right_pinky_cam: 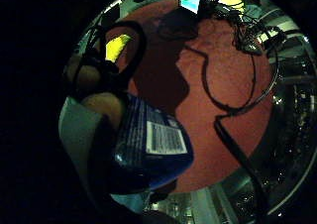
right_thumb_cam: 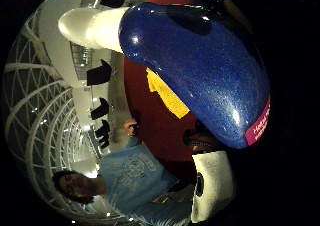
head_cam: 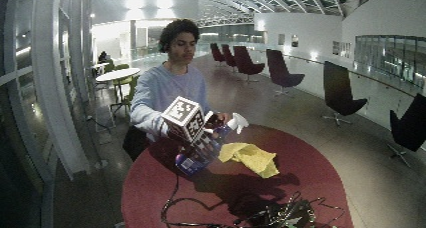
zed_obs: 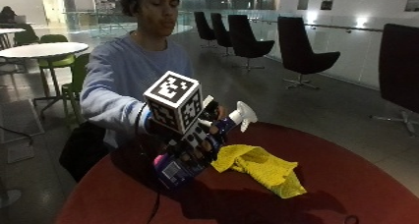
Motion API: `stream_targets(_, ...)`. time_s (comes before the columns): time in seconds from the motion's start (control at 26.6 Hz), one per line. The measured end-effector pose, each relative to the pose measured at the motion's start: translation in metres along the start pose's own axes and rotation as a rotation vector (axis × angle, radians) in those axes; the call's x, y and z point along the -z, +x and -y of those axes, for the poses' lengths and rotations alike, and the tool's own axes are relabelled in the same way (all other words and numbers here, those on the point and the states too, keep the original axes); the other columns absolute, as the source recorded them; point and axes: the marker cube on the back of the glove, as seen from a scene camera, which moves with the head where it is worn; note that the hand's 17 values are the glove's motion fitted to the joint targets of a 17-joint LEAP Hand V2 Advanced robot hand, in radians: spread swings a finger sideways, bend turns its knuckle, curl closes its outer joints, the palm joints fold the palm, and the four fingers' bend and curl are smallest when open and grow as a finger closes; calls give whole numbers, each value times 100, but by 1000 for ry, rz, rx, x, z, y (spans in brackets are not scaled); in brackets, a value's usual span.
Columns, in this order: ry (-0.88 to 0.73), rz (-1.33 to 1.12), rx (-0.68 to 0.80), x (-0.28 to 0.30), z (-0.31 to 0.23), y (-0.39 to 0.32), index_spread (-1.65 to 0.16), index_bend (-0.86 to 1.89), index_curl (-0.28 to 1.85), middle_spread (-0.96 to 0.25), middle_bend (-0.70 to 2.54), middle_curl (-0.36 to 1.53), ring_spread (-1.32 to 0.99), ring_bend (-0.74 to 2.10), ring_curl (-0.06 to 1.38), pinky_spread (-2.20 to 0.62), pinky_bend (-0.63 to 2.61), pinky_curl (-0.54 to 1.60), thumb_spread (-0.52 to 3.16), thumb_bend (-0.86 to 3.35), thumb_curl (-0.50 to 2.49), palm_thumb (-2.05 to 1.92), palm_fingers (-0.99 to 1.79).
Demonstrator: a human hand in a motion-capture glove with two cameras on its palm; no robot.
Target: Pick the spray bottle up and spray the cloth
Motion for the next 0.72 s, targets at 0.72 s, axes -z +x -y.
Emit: stream_targets(0.72,-146,-148,-97,-7,9,-10,-31,6,15,-4,25,42,-3,57,37,9,45,38,78,-2,65,99,93)
